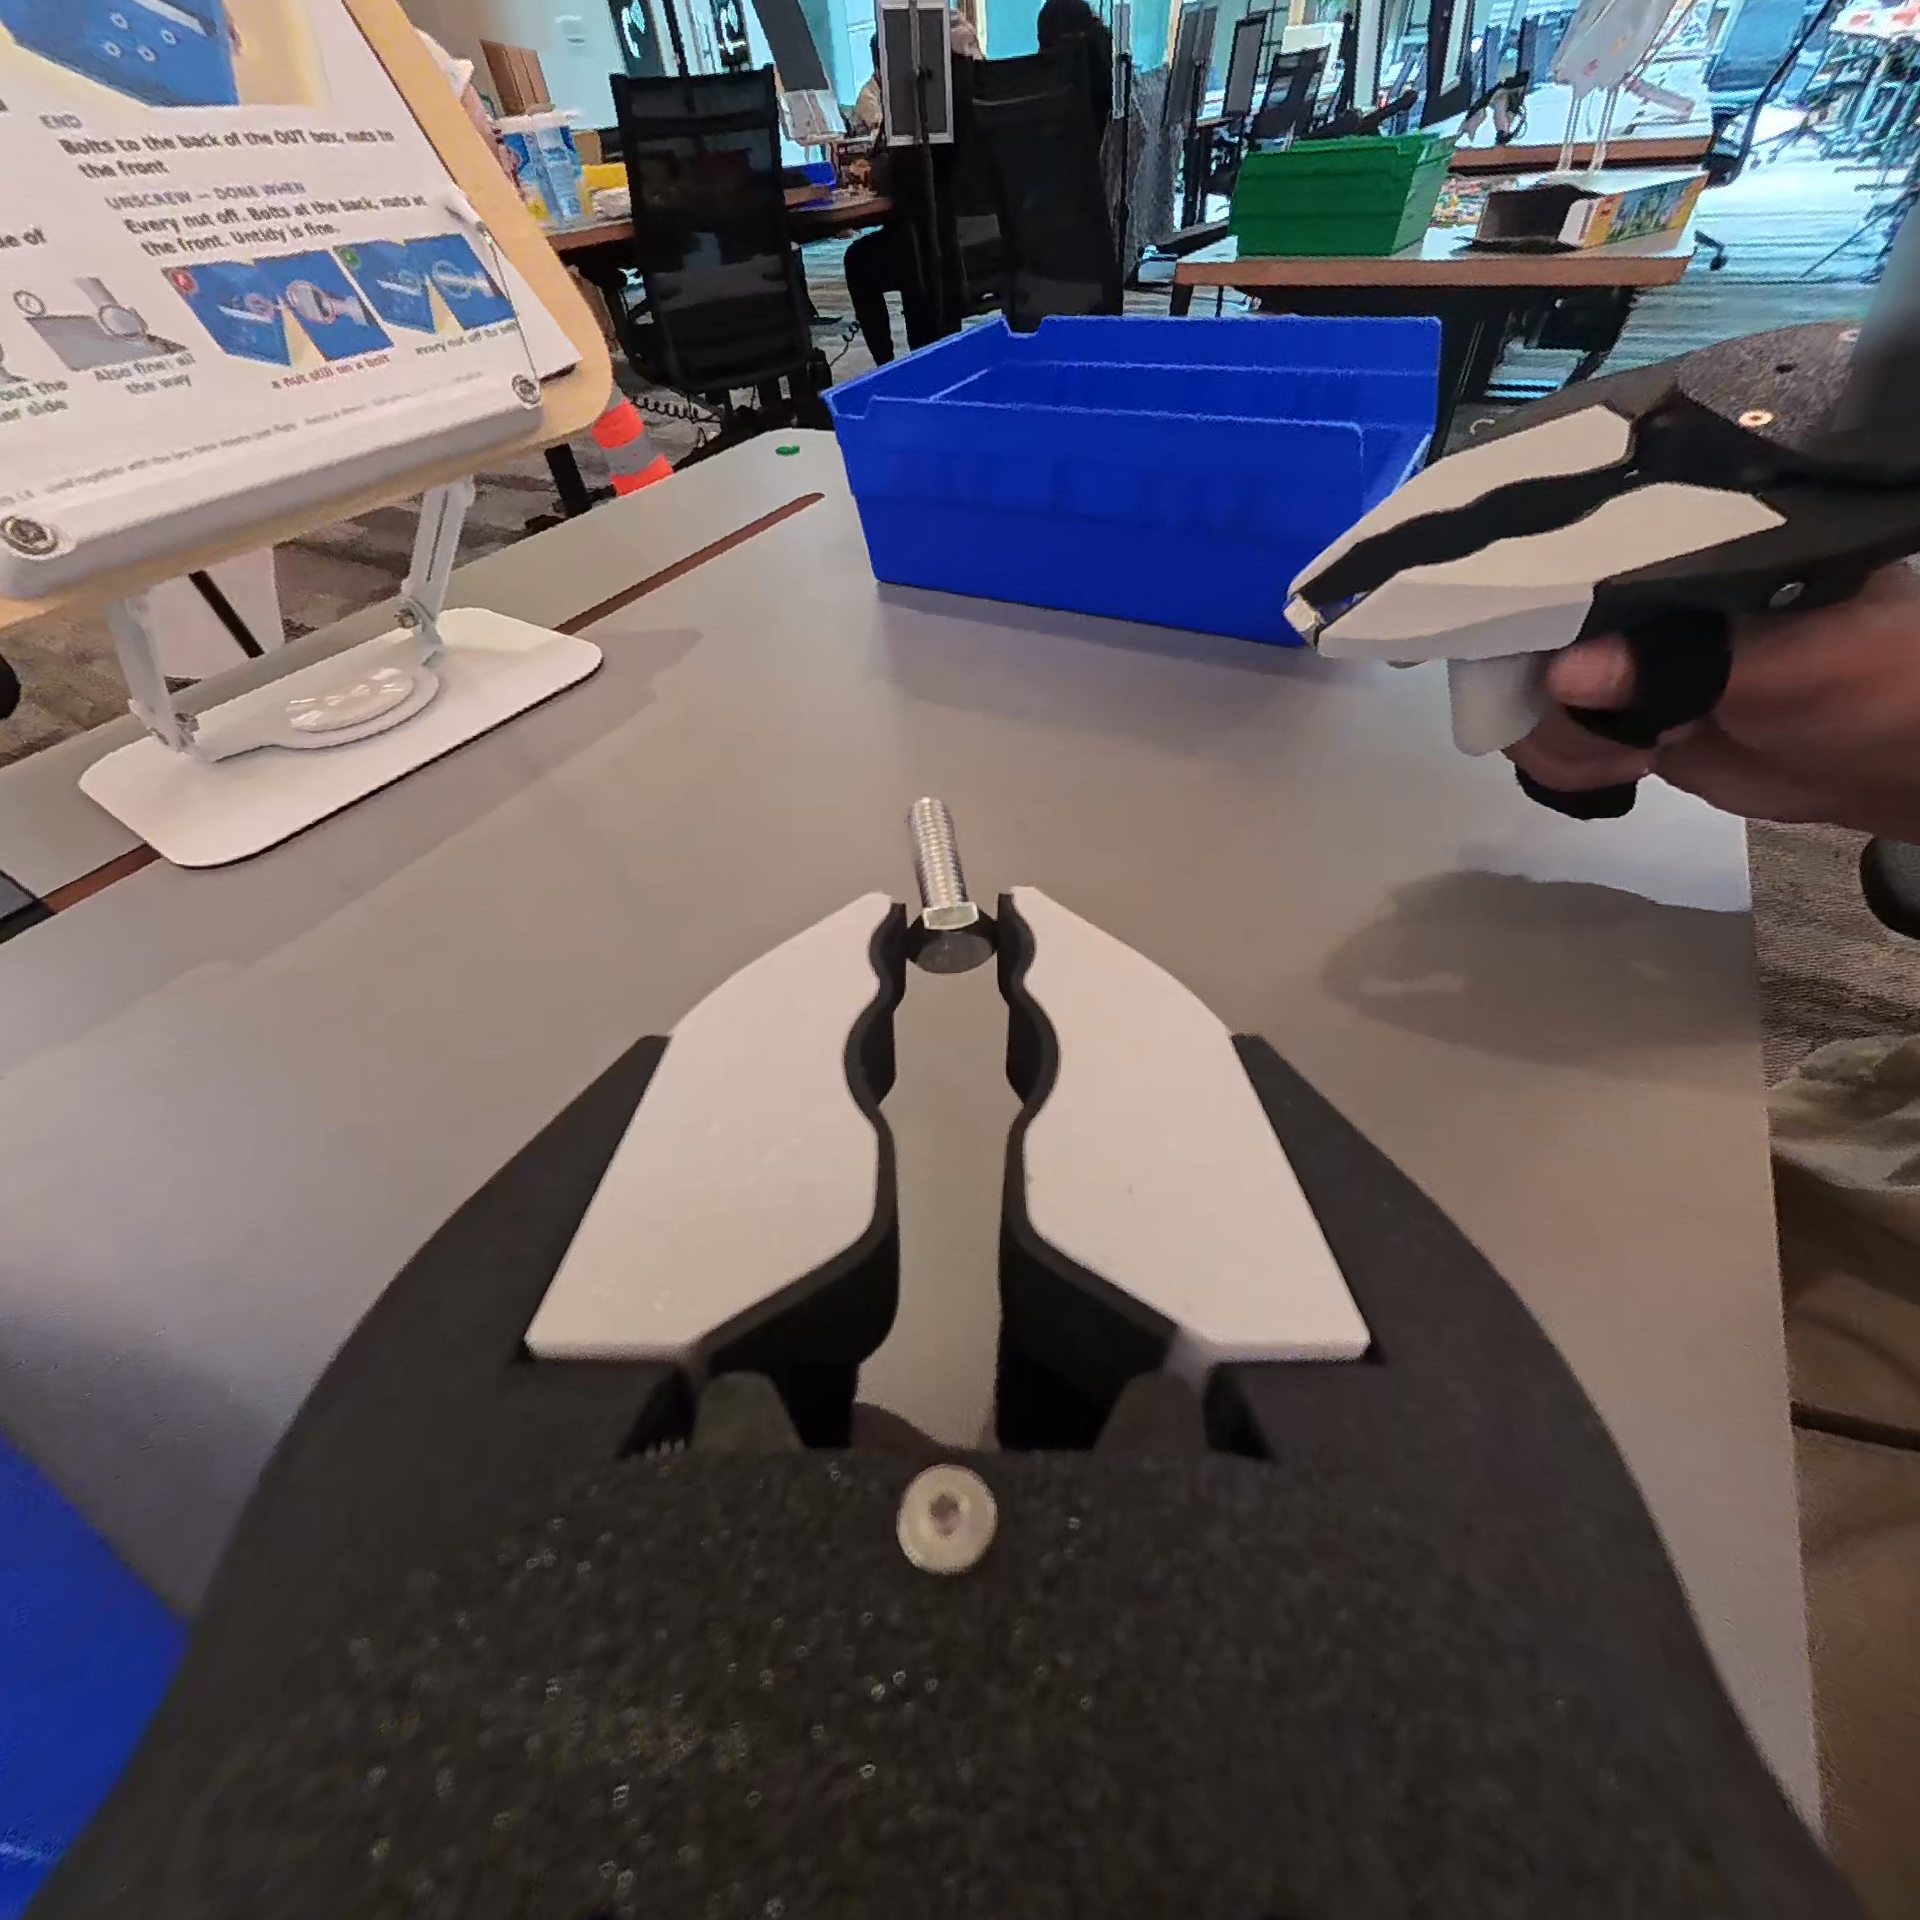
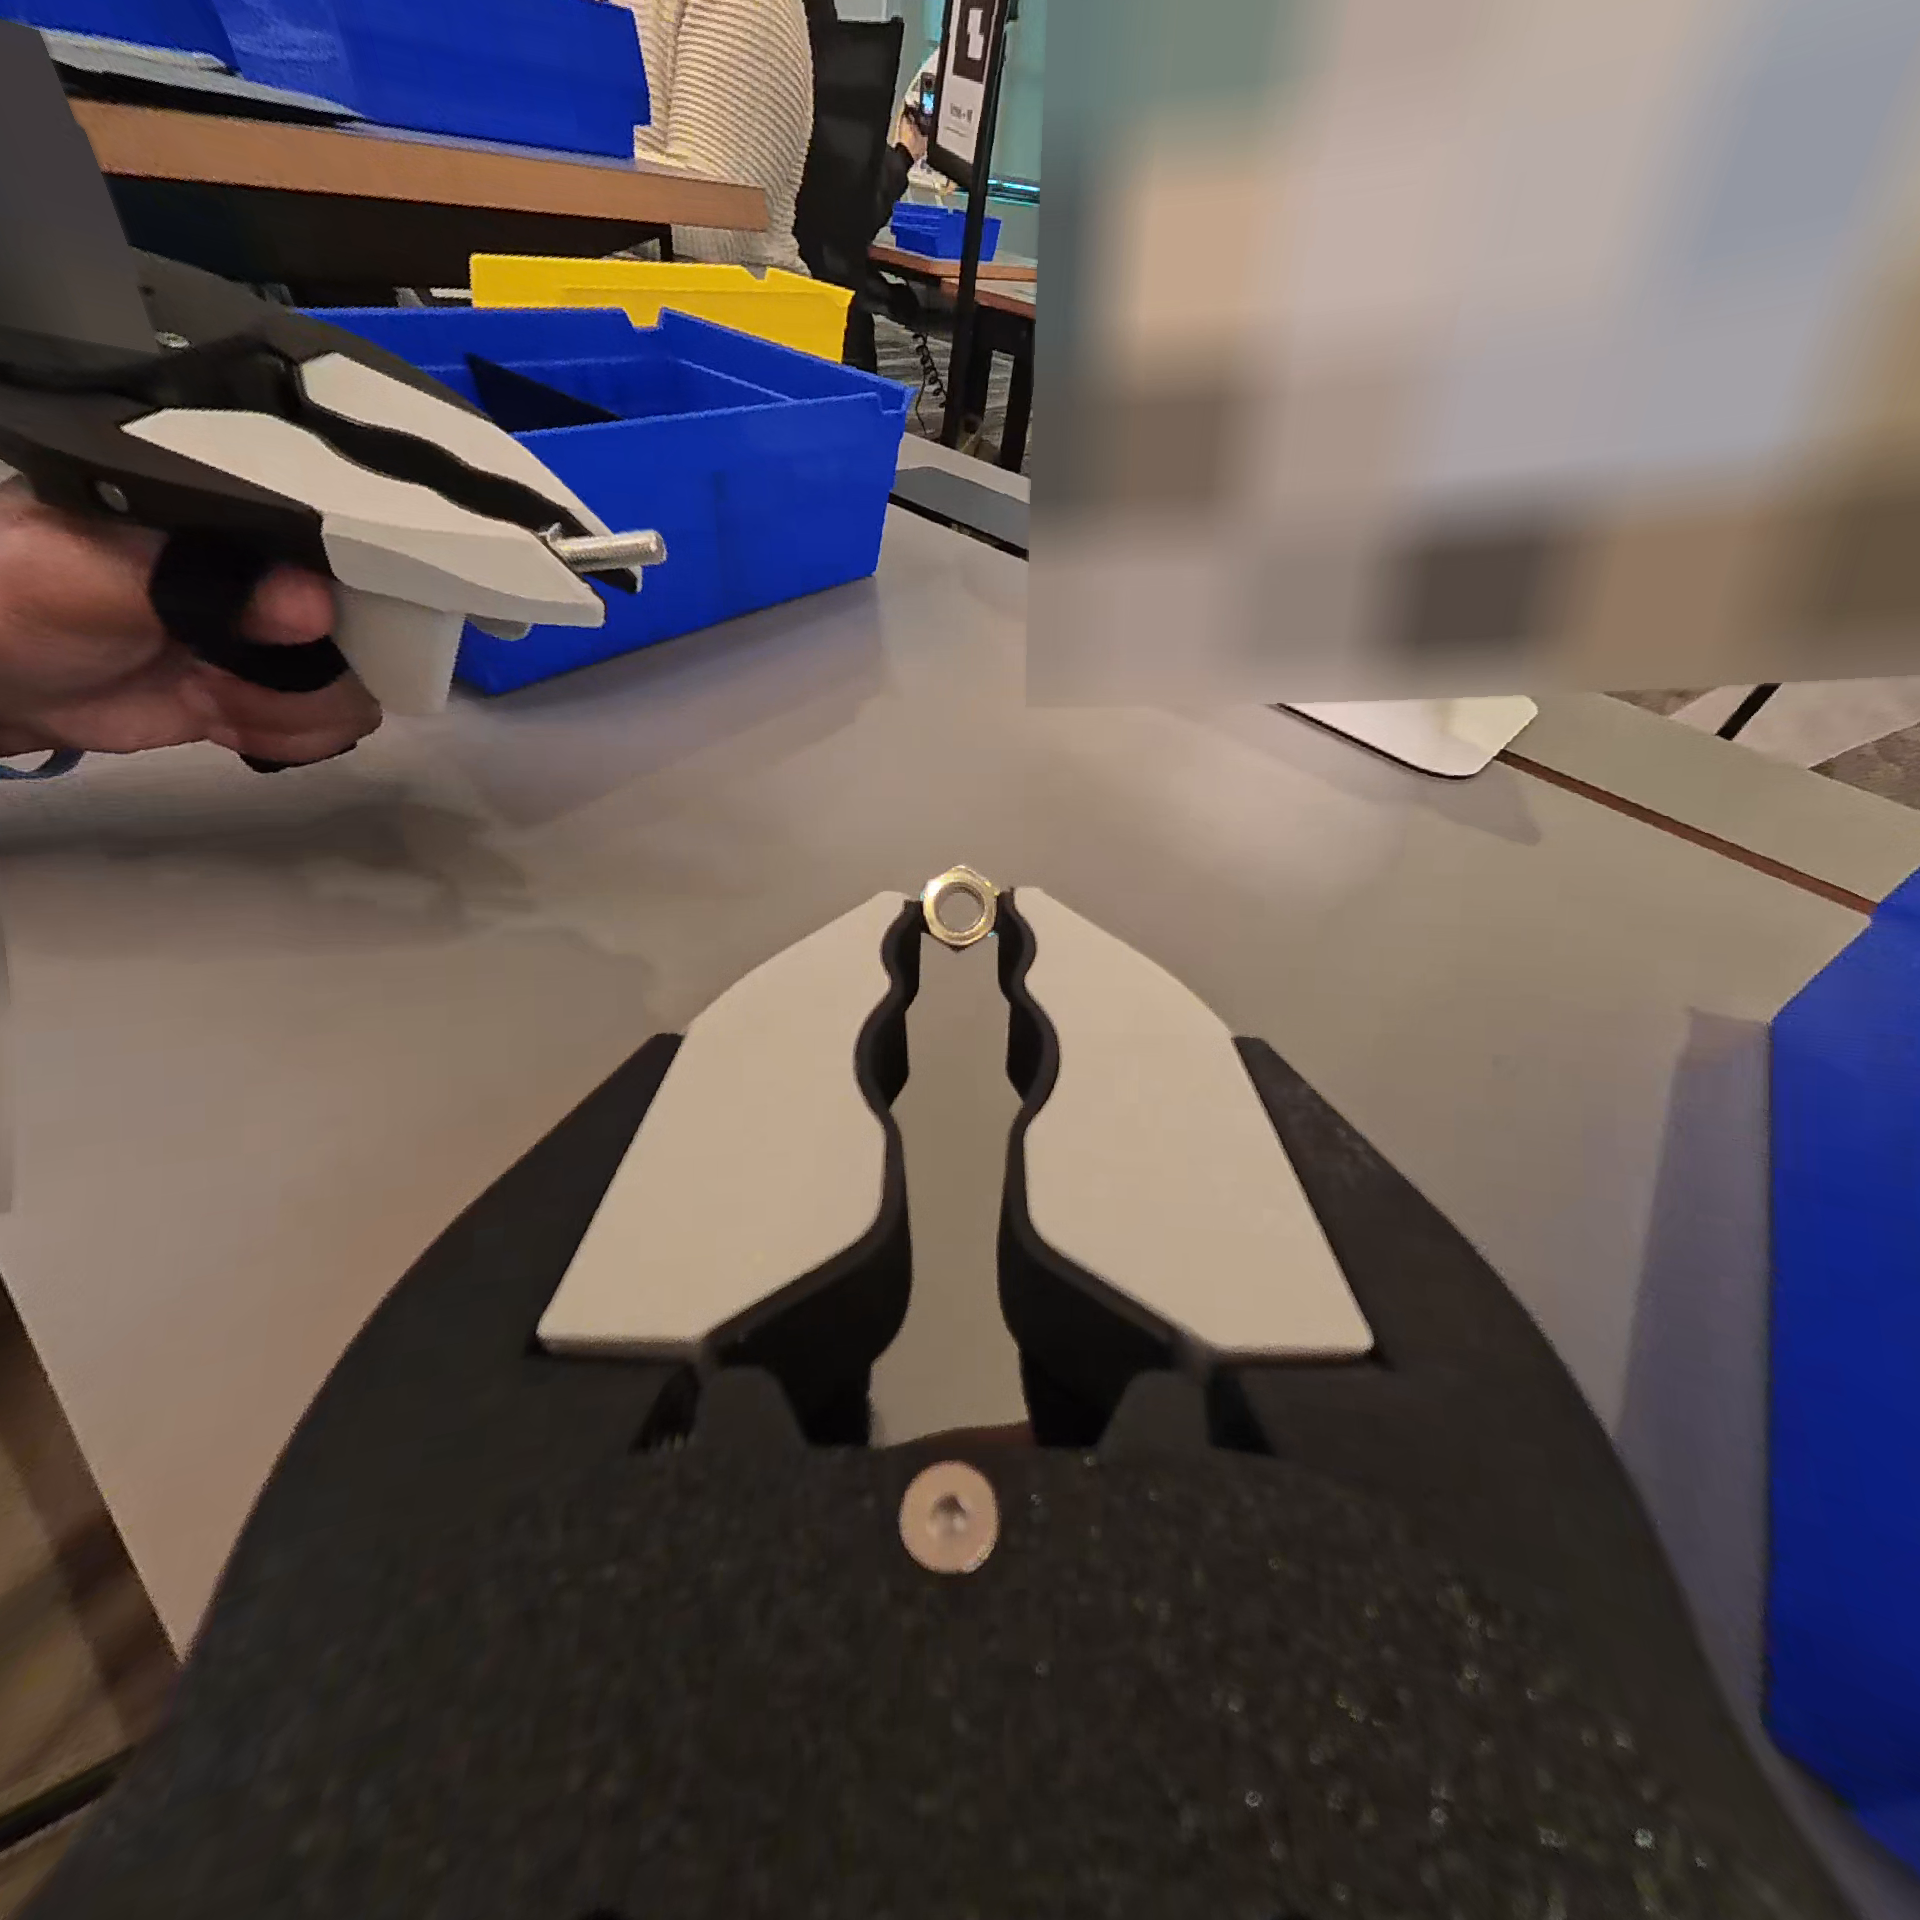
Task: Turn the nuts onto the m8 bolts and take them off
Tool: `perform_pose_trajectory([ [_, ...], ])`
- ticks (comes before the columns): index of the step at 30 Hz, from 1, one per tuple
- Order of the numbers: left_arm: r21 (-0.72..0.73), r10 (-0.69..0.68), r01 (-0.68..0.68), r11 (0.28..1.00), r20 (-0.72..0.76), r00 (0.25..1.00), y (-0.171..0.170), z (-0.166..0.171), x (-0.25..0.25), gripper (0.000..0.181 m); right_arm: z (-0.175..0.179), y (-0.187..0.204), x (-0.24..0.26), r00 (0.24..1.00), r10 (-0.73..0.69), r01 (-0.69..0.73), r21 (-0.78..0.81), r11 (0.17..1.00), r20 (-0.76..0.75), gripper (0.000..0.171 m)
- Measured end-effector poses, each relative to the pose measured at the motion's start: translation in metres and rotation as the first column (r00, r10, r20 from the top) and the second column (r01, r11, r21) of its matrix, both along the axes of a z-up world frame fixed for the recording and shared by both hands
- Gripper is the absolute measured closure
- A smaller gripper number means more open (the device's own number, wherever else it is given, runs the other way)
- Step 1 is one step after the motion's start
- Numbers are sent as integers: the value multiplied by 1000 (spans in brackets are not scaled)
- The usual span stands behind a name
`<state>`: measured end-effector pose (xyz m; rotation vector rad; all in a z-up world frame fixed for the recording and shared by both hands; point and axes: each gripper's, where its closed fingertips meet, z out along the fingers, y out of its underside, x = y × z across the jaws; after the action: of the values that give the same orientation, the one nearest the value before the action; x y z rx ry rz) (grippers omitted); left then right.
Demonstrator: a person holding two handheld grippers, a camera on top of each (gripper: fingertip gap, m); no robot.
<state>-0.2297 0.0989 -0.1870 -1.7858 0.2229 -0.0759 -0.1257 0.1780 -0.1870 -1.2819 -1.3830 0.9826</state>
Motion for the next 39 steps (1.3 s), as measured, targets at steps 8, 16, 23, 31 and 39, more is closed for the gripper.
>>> perform_pose_trajectory([
  [8, 44, -84, 83, 996, 2, 996, 20, 51, -5, 165, 53, 0, -40, 962, 270, -269, 26, 963, -45, 157],
  [16, 122, -278, 280, 952, -35, 960, 56, 117, -3, 165, 125, 2, -98, 732, 664, -680, -216, 701, -151, 157],
  [23, 140, -358, 352, 925, 16, 934, 63, 108, 3, 165, 129, -1, -97, 630, 717, -771, -353, 531, -299, 157],
  [31, 134, -400, 393, 910, 27, 916, 72, 100, 4, 165, 119, 2, -104, 638, 715, -760, -379, 527, -286, 157],
  [39, 148, -412, 403, 903, 38, 910, 73, 98, 5, 165, 116, -2, -106, 618, 724, -774, -400, 491, -307, 157],
])
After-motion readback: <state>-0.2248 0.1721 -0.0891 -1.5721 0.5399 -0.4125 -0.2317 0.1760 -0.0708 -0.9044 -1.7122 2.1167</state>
